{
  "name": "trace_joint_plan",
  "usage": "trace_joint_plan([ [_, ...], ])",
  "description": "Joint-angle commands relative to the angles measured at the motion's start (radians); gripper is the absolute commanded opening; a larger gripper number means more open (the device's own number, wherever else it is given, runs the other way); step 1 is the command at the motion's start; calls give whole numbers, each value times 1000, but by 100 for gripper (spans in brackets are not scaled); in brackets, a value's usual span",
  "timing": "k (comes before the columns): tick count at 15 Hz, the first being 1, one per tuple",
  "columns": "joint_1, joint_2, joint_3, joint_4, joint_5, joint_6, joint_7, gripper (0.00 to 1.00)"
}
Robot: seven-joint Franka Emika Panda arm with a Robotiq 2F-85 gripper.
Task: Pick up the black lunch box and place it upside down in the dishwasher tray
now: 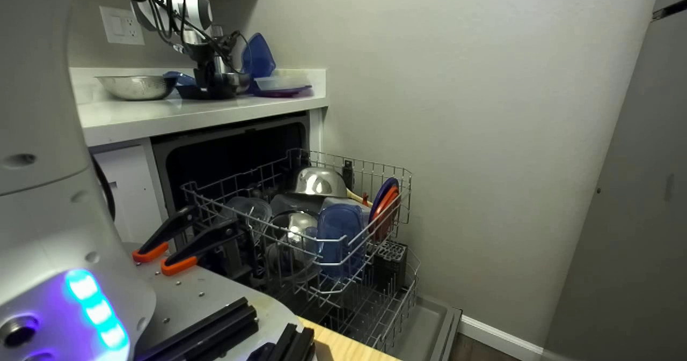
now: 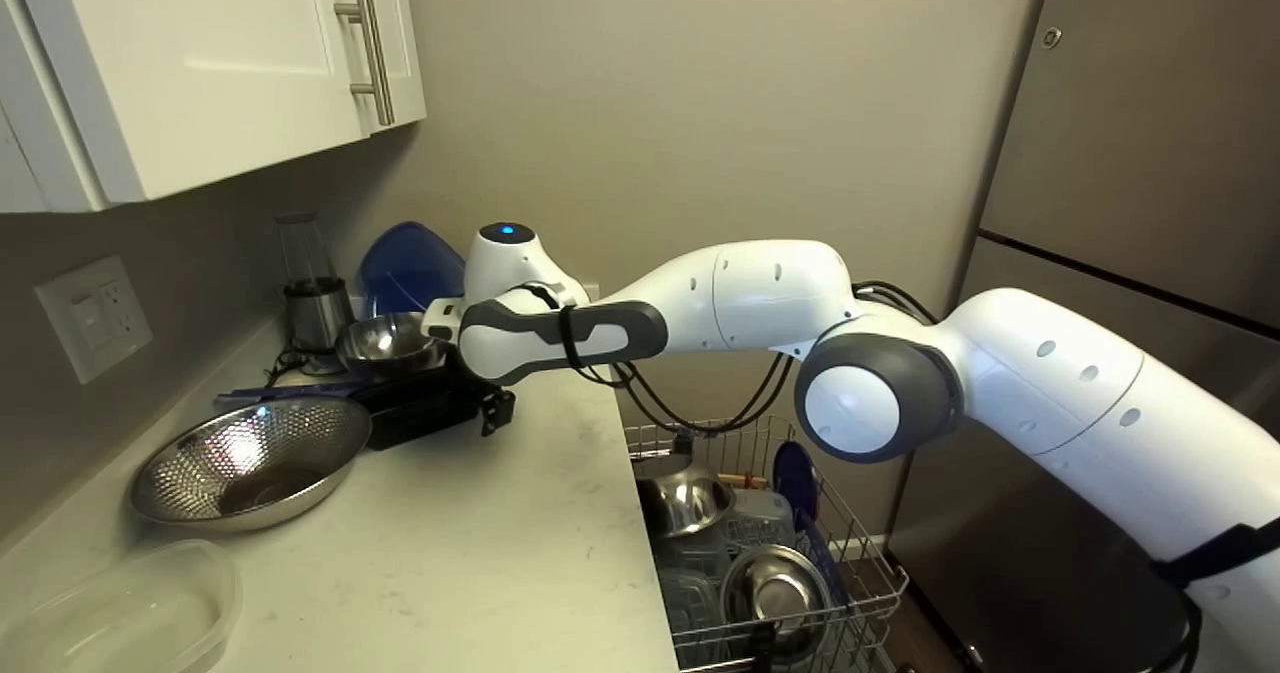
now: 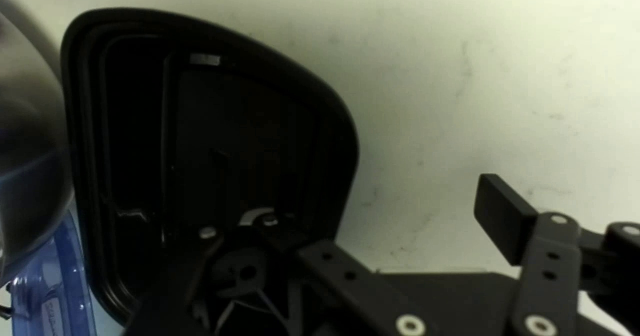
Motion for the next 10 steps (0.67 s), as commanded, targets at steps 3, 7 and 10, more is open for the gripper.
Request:
trace_joint_plan([
  [3, 23, 42, -27, 64, -13, 11, 26, 46],
  [7, 27, 52, -36, 84, -10, 12, 31, 21],
  [10, 23, 43, -39, 86, -7, -5, 25, 3],
])
